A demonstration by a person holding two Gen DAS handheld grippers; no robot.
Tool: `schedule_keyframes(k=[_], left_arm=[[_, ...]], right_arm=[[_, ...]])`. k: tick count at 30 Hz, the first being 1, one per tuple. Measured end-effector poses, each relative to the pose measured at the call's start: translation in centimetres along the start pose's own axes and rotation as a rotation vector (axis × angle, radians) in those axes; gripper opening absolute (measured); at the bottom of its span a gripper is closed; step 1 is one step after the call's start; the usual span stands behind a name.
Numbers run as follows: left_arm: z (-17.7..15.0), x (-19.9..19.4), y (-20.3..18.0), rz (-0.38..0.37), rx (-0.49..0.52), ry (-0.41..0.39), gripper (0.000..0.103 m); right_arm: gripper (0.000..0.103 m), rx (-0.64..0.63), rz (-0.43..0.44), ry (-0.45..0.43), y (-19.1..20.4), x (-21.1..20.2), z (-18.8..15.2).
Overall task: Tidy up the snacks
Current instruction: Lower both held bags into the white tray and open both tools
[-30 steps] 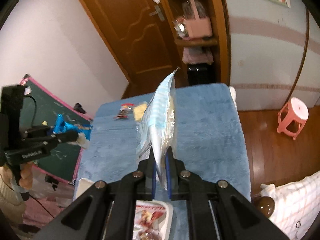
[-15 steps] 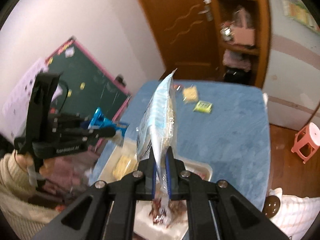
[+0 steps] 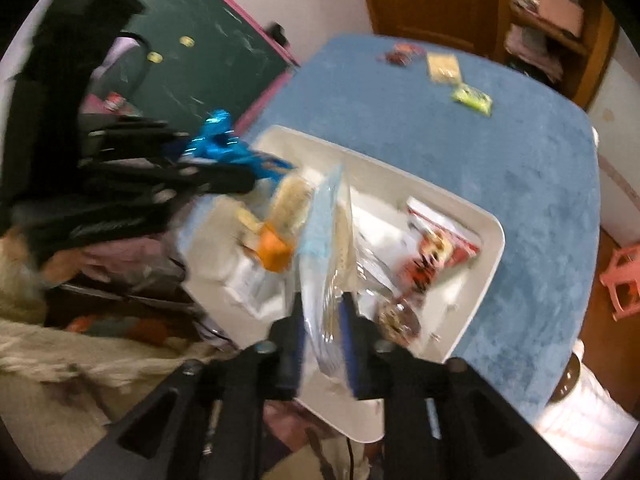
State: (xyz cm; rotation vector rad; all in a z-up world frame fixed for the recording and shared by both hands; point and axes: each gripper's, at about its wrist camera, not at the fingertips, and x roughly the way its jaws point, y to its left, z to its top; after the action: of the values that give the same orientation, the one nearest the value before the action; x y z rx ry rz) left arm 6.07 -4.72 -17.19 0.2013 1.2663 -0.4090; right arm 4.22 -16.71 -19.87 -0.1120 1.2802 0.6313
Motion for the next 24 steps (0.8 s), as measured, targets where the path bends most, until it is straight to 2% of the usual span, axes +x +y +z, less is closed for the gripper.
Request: schedule_keyframes(k=[1, 2, 3, 4, 8, 15, 24], left_arm=[[-0.3, 0.7, -0.3, 0.016, 0.01, 0.021, 0.048], [-0.6, 1.3, -0.6, 0.035, 0.02, 0.045, 0.056], [-1.0, 1.7, -0.8, 0.046, 0.022, 0.056, 0.07], [-1.2, 2.0, -0.9, 0.05, 0.019, 0.064, 0.074], [-1.5, 2.3, -1.1, 0.014, 0.005, 0.074, 0.075], [-1.0, 2.0, -0.6, 0.016, -0.011, 0.059, 0.075], [0.1, 2.0, 0.0, 0.016, -0.043, 0.041, 0.075]], right_arm=[[0.035, 0.017, -0.046, 0.01, -0.1, 0.5, -0.3], [0.041, 0.038, -0.098, 0.014, -0.5, 1.0, -0.3], [0.045, 0.07, -0.136, 0.006, -1.2, 1.2, -0.2], [0.045, 0.107, -0.148, -0.003, -1.9, 1.2, -0.1], [0.045, 0.189, -0.087, -0.025, -3.2, 0.6, 0.1], [0.045, 0.186, -0.104, -0.065, -2.8, -0.2, 1.2], [0.045, 0.155, -0.129, -0.065, -2.2, 0.1, 1.9]])
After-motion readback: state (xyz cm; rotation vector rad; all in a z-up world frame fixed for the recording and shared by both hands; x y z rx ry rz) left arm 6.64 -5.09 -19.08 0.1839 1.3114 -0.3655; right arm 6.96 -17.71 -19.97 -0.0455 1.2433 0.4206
